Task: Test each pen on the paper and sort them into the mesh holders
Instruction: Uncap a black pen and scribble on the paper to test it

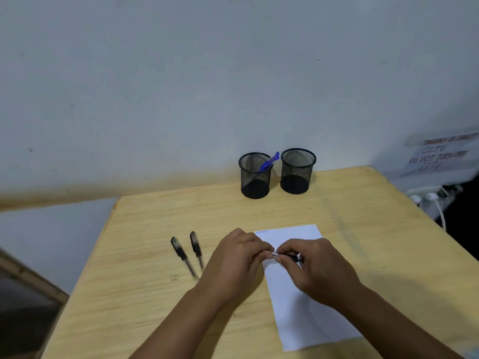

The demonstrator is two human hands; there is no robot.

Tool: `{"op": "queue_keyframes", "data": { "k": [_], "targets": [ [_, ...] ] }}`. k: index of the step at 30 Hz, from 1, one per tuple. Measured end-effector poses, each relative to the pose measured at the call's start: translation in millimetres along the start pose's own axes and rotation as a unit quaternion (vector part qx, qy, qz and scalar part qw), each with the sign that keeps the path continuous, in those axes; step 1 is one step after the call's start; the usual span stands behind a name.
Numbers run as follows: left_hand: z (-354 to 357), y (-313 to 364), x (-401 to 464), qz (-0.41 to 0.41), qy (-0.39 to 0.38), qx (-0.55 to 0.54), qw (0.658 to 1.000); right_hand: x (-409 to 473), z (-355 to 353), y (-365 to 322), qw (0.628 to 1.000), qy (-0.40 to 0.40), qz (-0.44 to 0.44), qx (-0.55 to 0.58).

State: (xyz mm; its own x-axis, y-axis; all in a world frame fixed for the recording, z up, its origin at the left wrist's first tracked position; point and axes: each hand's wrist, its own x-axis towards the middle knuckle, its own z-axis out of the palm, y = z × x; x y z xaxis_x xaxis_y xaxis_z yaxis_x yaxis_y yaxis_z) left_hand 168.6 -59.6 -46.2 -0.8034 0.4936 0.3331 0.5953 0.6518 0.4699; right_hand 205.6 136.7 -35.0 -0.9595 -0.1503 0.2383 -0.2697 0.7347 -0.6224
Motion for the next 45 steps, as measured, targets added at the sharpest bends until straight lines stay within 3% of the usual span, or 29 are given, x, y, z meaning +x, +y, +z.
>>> {"op": "queue_keyframes", "data": {
  "k": [5, 9, 14, 19, 23, 26, 30, 35, 40, 45],
  "targets": [
    [-1, -6, 5, -0.012, 0.000, 0.005, 1.000, 0, -2, 6, 1.000, 0.006, 0.023, -0.007],
    [-9, -28, 11, -0.101, 0.066, 0.024, 0.992, 3, -6, 20, 0.995, 0.038, 0.072, 0.053],
    [-8, -47, 18, -0.244, 0.100, 0.088, 0.961, 2, -7, 27, 0.936, 0.024, 0.208, 0.282],
    [4, -49, 19, -0.294, 0.081, 0.119, 0.945, 0, -3, 30, 0.906, 0.066, 0.234, 0.346],
    [6, -42, 15, -0.290, 0.086, 0.116, 0.946, 1, 0, 32, 0.892, 0.081, 0.240, 0.375],
    [17, -20, 3, -0.212, 0.087, 0.073, 0.971, 3, -1, 33, 0.886, 0.080, 0.220, 0.399],
    [39, 2, -14, -0.117, -0.001, 0.064, 0.991, 7, 1, 34, 0.900, 0.094, 0.189, 0.382],
    [50, 4, -21, -0.113, -0.044, 0.119, 0.985, 12, 8, 36, 0.928, 0.147, 0.153, 0.305],
    [54, 2, -21, -0.127, -0.036, 0.119, 0.984, 22, 18, 34, 0.891, 0.194, 0.179, 0.370],
    [53, 1, -17, -0.130, -0.040, 0.118, 0.984, 33, 20, 34, 0.915, 0.189, 0.173, 0.313]
  ]
}}
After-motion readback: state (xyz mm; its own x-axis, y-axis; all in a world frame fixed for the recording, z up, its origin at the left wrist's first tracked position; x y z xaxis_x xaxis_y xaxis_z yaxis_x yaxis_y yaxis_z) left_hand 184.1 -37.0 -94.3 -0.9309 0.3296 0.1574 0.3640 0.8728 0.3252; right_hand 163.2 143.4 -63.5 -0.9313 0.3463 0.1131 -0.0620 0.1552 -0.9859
